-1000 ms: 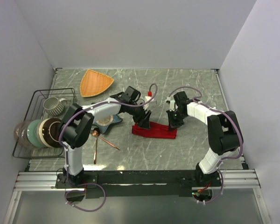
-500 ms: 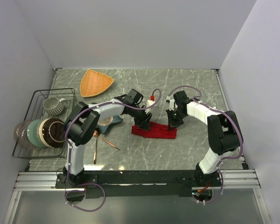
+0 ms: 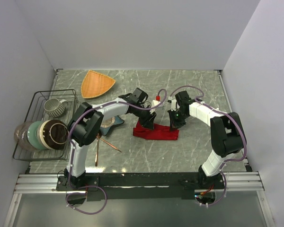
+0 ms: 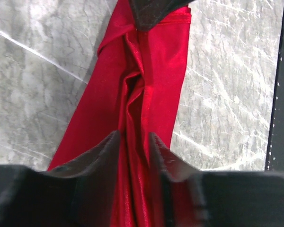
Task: Fold the napkin into a case and place the utensils inside
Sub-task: Insert the top corner of the smaller rectangle folded napkin into the folded napkin.
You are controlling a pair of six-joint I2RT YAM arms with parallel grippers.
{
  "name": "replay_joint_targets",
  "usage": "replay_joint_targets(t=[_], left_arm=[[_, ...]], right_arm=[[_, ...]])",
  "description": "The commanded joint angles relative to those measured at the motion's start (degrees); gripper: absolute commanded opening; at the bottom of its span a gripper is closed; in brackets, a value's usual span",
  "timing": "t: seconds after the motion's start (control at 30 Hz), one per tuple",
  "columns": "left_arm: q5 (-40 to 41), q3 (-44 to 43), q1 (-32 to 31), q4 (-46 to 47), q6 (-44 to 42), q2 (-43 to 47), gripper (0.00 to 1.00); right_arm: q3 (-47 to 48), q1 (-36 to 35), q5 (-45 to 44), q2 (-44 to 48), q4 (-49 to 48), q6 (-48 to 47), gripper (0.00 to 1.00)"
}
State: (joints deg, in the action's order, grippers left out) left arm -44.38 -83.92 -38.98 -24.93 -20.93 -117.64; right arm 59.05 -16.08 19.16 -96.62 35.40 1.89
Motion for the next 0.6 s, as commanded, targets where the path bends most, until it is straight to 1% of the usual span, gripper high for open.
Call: replay_joint_targets(t=[0.0, 0.03, 0.1, 0.2, 0.3, 0.33, 0.43, 0.5, 0.57], left_arm=[[-3.34, -0.81, -0.31, -0.91, -2.19, -0.13, 0.40], [-3.34, -0.72, -0.31, -1.17, -2.27, -0.30, 0.44], [-2.82, -0.98, -0.57, -1.53, -2.36, -0.65, 0.47], [-2.47, -1.68, -0.66, -2.41, -2.63, -1.53, 0.48], [-1.59, -0.20, -0.83, -0.22, -2.62, -0.31, 0.40], [-1.24, 0.16, -1.01, 0.49, -2.89, 0.04, 0.34], [0.16, -0.45, -1.53, 0.41, -3.68, -0.13, 0.26], [0.78, -1.15, -1.89, -0.03, -4.12, -0.65, 0.22], [0.79, -1.25, -1.89, 0.23, -4.03, -0.57, 0.16]], right_arm=[[2.04, -0.54, 0.00, 0.64, 0.20, 0.04, 0.00], [2.04, -0.54, 0.00, 0.64, 0.20, 0.13, 0.00], [1.86, -0.54, 0.00, 0.64, 0.02, 0.13, 0.00], [1.77, -0.54, 0.00, 0.55, -0.06, 0.04, 0.00], [1.69, -0.54, 0.26, 0.47, -0.15, 0.04, 0.00], [1.77, -0.54, 0.35, 0.47, -0.15, 0.04, 0.00], [1.60, -0.54, 0.53, 0.55, -0.24, -0.04, 0.00], [1.60, -0.62, 0.53, 0.55, -0.07, -0.13, 0.00], [1.51, -0.62, 0.44, 0.73, -0.07, -0.31, 0.00]])
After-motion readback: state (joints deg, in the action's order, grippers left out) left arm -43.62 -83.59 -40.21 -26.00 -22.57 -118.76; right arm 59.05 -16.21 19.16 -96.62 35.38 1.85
